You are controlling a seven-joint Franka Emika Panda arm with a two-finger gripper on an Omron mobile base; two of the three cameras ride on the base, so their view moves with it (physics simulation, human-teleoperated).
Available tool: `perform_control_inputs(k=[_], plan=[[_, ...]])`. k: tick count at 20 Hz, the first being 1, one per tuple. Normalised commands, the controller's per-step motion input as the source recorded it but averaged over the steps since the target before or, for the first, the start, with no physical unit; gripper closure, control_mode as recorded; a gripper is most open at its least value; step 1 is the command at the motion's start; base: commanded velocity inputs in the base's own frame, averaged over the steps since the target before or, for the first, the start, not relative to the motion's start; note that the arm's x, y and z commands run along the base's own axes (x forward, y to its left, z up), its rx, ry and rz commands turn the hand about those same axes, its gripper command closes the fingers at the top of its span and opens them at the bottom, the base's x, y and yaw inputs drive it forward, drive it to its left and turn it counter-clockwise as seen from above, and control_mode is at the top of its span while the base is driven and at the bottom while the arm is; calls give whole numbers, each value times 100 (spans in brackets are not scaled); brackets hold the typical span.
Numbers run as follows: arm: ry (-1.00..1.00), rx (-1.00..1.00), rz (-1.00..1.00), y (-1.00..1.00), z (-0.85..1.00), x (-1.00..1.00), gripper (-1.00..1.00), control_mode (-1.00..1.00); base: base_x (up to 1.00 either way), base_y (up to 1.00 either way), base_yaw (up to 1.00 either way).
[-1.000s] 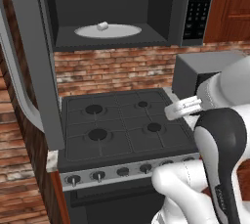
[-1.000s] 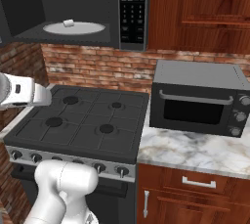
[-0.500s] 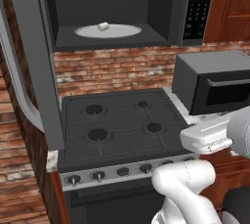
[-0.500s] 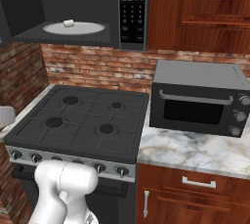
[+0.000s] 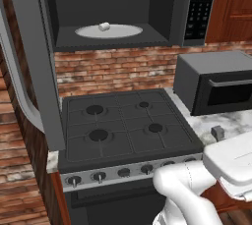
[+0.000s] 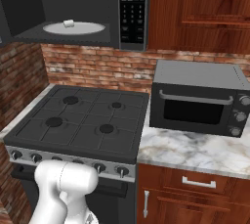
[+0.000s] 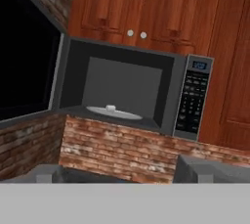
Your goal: Close the microwave door.
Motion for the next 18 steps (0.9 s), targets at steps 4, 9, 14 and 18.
perform_control_inputs(k=[4, 9, 14, 18], plan=[[-40, 0, 0, 19, 49, -52, -100, -100, 0, 0, 0], [-32, 0, 0, 32, 34, -28, -100, -100, 0, 0, 0], [-18, 0, 0, 79, 12, -28, -100, -100, 0, 0, 0], [-10, -1, 0, 90, 9, -24, -100, -100, 0, 0, 0]])
